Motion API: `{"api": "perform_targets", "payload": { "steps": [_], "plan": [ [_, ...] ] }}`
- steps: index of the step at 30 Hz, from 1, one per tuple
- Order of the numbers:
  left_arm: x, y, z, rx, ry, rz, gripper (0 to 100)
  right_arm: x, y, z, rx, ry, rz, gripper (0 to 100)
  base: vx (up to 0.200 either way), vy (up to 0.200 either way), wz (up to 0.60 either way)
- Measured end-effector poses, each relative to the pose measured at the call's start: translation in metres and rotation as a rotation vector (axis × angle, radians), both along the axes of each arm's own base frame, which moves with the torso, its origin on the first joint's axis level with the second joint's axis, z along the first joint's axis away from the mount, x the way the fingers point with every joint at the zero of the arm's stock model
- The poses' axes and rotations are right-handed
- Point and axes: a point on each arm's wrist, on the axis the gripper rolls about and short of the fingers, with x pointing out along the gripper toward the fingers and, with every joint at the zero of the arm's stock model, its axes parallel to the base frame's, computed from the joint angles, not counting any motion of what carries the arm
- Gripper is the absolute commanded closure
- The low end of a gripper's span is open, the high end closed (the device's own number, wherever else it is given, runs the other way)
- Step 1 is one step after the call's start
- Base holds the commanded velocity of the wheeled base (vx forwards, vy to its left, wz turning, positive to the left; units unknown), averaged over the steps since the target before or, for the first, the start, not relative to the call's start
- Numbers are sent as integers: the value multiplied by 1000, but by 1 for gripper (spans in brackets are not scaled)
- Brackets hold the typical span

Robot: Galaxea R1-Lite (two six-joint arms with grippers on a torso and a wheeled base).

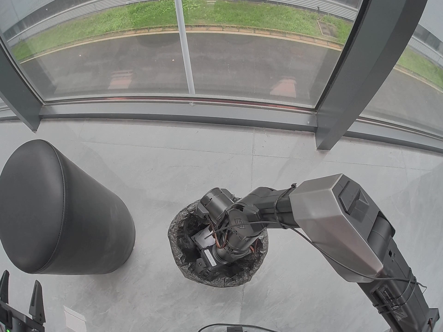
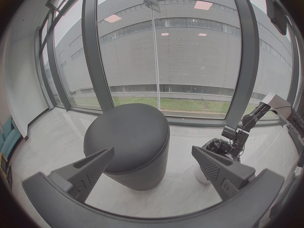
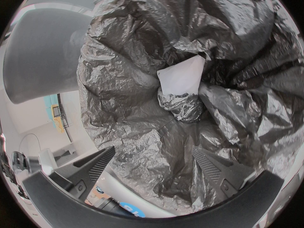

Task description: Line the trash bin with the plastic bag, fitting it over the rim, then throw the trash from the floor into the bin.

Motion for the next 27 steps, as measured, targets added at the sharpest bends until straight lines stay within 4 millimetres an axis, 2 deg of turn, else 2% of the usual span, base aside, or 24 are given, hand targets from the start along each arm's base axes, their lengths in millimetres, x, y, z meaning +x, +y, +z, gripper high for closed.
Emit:
{"api": "perform_targets", "payload": {
  "steps": [13, 21, 27],
  "plan": [
    [-3, 0, -1, 1, -31, -4, 0, 11, 25, 1, -84, -430, 184, 0, 0, 0, 0],
    [-4, 0, -1, -3, -44, -7, 0, 5, 38, -16, -136, -497, 278, 0, 0, 0, 0],
    [-4, 0, -1, -11, -48, -10, 0, 12, 41, -34, -176, -580, 335, 0, 0, 0, 0]
  ]
}}
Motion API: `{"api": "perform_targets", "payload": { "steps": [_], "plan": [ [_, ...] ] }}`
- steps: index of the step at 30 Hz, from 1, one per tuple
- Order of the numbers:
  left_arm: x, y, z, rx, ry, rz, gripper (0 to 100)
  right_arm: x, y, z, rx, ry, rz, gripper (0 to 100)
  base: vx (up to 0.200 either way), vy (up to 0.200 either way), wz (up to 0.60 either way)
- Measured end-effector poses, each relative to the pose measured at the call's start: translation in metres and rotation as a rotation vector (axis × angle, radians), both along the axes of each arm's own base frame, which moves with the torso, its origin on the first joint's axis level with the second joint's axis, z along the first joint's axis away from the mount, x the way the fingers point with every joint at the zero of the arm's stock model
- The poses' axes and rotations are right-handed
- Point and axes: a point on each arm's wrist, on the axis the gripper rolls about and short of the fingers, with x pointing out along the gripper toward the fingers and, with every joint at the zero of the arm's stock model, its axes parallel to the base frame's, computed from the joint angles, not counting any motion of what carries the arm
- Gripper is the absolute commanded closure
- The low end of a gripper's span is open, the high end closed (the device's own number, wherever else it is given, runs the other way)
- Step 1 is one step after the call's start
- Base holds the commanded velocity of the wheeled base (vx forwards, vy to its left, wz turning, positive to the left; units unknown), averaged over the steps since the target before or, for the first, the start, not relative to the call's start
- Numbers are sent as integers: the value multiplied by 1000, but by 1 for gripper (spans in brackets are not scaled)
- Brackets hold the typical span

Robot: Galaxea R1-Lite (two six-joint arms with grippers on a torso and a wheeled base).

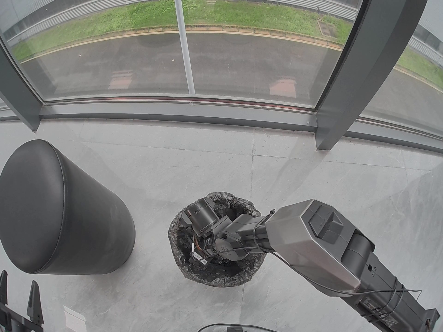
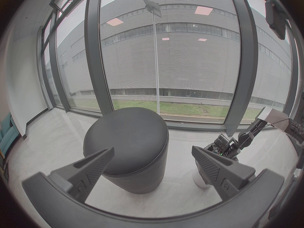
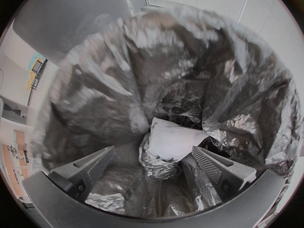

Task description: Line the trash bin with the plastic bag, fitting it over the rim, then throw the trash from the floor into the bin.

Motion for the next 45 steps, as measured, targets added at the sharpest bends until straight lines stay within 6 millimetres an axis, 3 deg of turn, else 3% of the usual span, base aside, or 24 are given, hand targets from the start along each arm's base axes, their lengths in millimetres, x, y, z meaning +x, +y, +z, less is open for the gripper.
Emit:
{"api": "perform_targets", "payload": {
  "steps": [9, 24, 33, 45],
  "plan": [
    [0, 0, 0, -17, -3, 7, 0, 21, -18, -30, -38, -2, -28, 0, 0, 0, 0],
    [0, 0, 0, -37, -6, 5, 0, 29, -25, -42, -47, -32, -65, 0, 0, 0, 0],
    [0, 0, 0, -43, -6, 4, 0, 24, -18, -3, -36, -73, -45, 0, 0, 0, 0],
    [0, 0, 0, -53, -7, 8, 0, -4, -16, 77, -60, -82, -19, 0, 0, 0, 0]
  ]
}}
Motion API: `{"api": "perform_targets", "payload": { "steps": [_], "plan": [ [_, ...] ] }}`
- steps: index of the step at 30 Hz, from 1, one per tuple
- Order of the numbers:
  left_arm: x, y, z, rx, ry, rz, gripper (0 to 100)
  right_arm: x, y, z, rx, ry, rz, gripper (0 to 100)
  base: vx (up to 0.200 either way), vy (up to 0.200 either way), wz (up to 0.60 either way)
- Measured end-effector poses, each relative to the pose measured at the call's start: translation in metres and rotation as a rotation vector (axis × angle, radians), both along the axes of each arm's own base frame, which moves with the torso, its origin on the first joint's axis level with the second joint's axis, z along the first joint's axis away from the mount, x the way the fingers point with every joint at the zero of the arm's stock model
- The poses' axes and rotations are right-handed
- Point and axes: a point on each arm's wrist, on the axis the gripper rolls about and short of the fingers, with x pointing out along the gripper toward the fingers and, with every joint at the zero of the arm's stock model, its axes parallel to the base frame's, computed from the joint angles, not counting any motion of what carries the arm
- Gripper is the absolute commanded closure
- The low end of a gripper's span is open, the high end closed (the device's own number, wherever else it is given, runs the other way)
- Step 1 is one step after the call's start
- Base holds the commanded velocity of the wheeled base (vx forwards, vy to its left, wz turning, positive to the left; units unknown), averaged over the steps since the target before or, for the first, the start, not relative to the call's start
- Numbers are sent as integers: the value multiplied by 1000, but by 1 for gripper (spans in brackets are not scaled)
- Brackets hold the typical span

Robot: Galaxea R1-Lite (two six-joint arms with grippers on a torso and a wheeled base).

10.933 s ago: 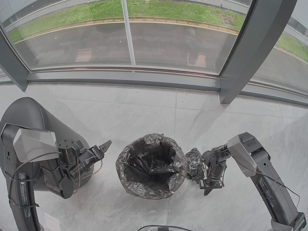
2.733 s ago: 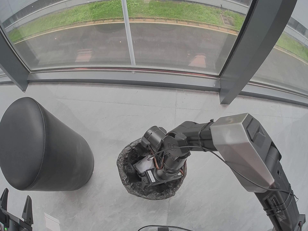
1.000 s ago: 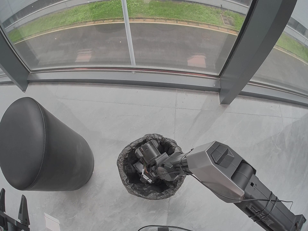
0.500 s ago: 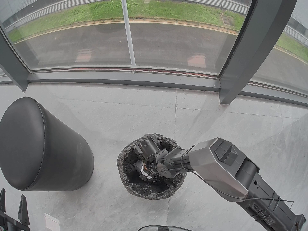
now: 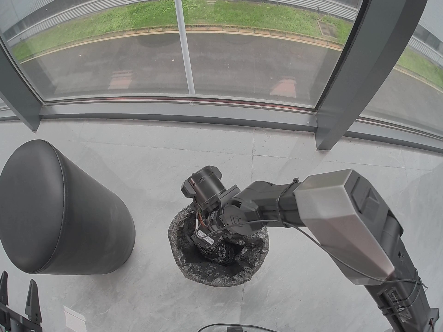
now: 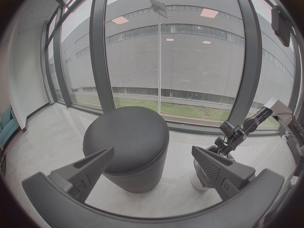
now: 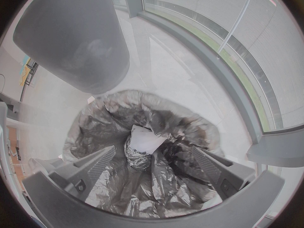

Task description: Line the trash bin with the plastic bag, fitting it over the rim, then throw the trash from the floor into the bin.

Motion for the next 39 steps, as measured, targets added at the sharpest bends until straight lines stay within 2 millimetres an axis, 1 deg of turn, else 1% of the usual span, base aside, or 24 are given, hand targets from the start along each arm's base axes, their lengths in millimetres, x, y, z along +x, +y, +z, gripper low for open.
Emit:
{"api": "perform_targets", "payload": {
  "steps": [4, 9, 16, 19, 24, 28, 30, 32, 34, 36, 39],
  "plan": [
    [0, 0, 0, -4, 0, 0, 0, -7, -5, 28, -9, -18, -11, 0, 0, 0, 0],
    [0, 0, 0, -5, 0, 0, 0, -20, -18, 53, -85, 4, -34, 0, 0, 0, 0],
    [0, 0, 0, -10, -1, -1, 0, -41, -47, 90, -204, 88, -51, 0, 0, 0, 0],
    [0, 0, 0, -13, -1, -1, 0, -50, -61, 103, -255, 134, -56, 0, 0, 0, 0],
    [0, 0, 0, -17, -1, -1, 0, -72, -93, 124, -395, 274, -77, 0, 0, 0, 0],
    [0, 0, 0, -20, -1, -2, 0, -87, -120, 137, -489, 400, -140, 0, 0, 0, 0],
    [0, 0, 0, -21, -2, -1, 0, -91, -132, 142, -505, 457, -186, 0, 0, 0, 0],
    [0, 0, 0, -22, -2, -2, 0, -94, -145, 148, -485, 536, -252, 0, 0, 0, 0],
    [0, 0, 0, -24, -2, -2, 0, -95, -153, 153, -420, 602, -296, 0, 0, 0, 0],
    [0, 0, 0, -25, -2, -2, 0, -95, -161, 159, -311, 673, -334, 0, 0, 0, 0],
    [0, 0, 0, -28, -2, -1, 0, -100, -177, 178, -148, 738, -377, 0, 0, 0, 0]
  ]
}}
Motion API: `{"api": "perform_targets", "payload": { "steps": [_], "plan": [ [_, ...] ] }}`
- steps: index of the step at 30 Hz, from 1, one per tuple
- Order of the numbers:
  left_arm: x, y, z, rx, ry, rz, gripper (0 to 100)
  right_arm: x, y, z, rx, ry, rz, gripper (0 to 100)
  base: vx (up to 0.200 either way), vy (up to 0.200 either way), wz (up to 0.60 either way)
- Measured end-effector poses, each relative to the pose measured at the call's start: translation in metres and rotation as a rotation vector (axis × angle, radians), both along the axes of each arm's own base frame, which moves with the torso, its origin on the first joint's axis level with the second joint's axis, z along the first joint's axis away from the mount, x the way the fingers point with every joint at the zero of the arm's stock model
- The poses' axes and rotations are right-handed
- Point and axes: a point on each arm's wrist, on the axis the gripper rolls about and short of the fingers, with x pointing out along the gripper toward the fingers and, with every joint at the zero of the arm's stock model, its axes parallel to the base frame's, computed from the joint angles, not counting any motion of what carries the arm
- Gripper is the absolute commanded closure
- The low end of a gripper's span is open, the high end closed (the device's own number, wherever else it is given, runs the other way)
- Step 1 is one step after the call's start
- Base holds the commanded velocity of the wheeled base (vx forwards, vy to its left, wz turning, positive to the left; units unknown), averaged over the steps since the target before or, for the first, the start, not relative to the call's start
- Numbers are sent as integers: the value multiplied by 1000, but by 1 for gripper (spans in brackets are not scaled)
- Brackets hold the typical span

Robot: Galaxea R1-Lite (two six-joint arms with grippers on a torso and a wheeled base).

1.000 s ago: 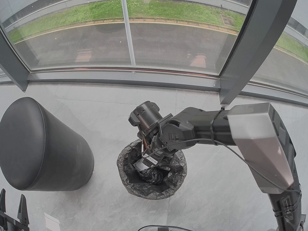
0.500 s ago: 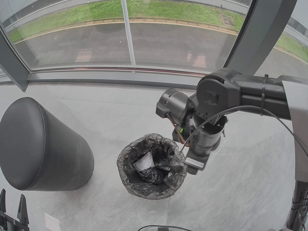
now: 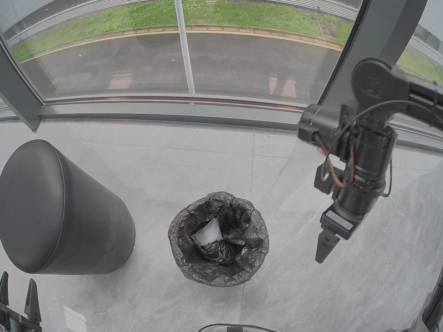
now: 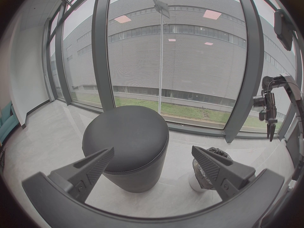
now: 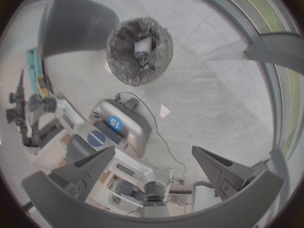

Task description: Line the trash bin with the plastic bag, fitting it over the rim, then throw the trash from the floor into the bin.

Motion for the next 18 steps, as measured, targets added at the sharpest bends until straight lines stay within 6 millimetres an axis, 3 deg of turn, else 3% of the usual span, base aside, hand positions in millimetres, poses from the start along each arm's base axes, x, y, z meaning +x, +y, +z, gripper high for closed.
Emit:
{"api": "perform_targets", "payload": {
  "steps": [4, 11, 15, 18],
  "plan": [
    [0, 0, 0, -2, 0, 3, 0, -20, -24, 35, 111, -65, -66, 0, 0, 0, 0],
    [0, 0, 0, -4, 0, 4, 0, -76, -68, 93, 270, -240, -131, 0, 0, 0, 0],
    [0, 0, 0, -5, -1, 5, 0, -96, -82, 104, 343, -317, -174, 0, 0, 0, 0],
    [0, 0, 0, -5, 0, 6, 0, -106, -89, 100, 377, -348, -207, 0, 0, 0, 0]
  ]
}}
